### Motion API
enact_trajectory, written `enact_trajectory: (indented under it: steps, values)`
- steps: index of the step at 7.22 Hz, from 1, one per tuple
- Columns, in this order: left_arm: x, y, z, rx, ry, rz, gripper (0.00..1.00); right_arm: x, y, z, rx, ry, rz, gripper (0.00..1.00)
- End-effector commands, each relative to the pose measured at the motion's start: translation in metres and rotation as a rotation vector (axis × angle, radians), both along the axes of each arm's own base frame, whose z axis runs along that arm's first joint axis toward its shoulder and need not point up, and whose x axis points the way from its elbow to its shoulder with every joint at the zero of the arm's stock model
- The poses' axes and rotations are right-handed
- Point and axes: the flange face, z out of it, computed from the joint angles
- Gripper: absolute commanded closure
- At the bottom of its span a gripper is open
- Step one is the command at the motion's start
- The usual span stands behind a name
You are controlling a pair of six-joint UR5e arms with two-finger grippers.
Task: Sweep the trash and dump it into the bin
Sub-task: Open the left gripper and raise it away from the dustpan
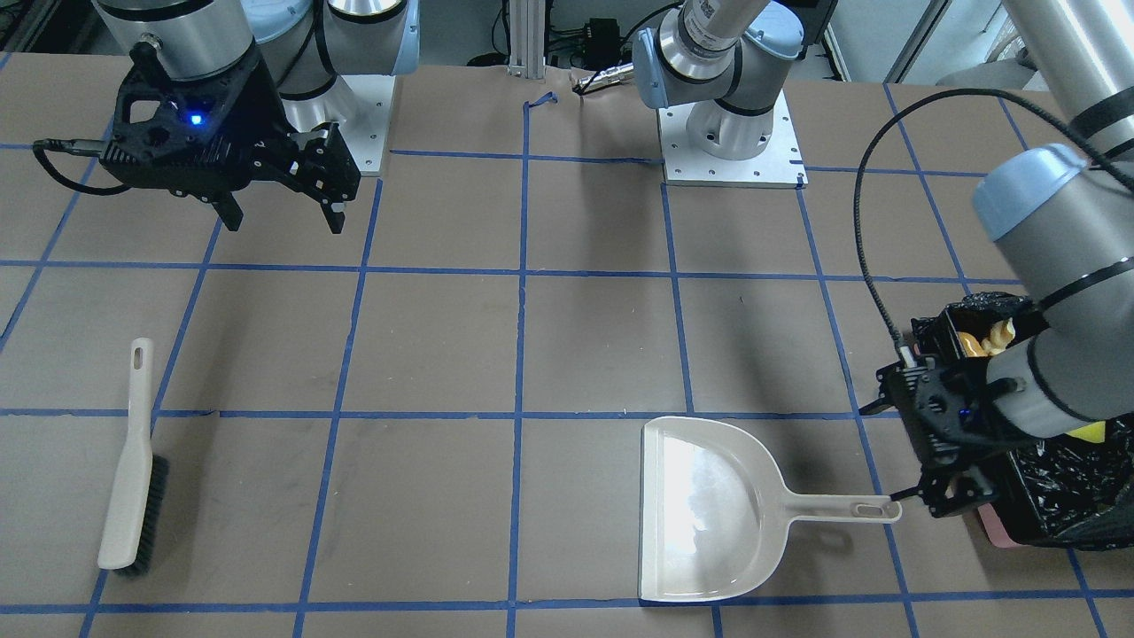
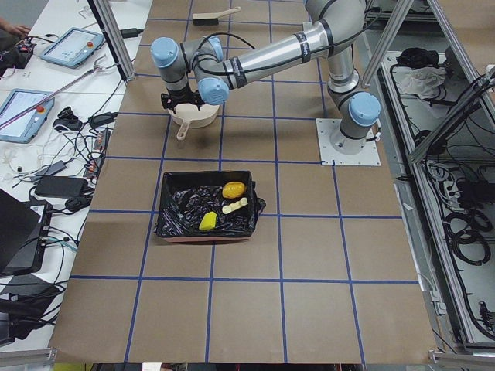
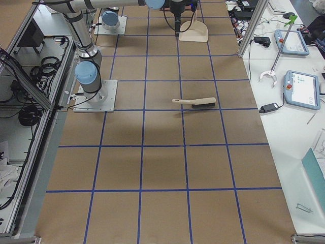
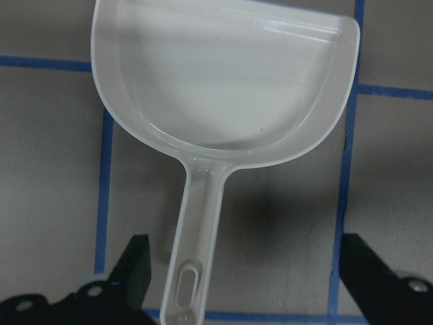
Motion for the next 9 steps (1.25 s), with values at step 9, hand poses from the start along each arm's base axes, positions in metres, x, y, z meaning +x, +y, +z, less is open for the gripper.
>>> enact_trajectory:
  steps: [9]
  values:
    - [0.002, 0.060, 0.101, 0.041, -0.019, 0.700, 0.00, -0.001, 0.002, 0.003, -0.005, 0.004, 0.001, 0.00]
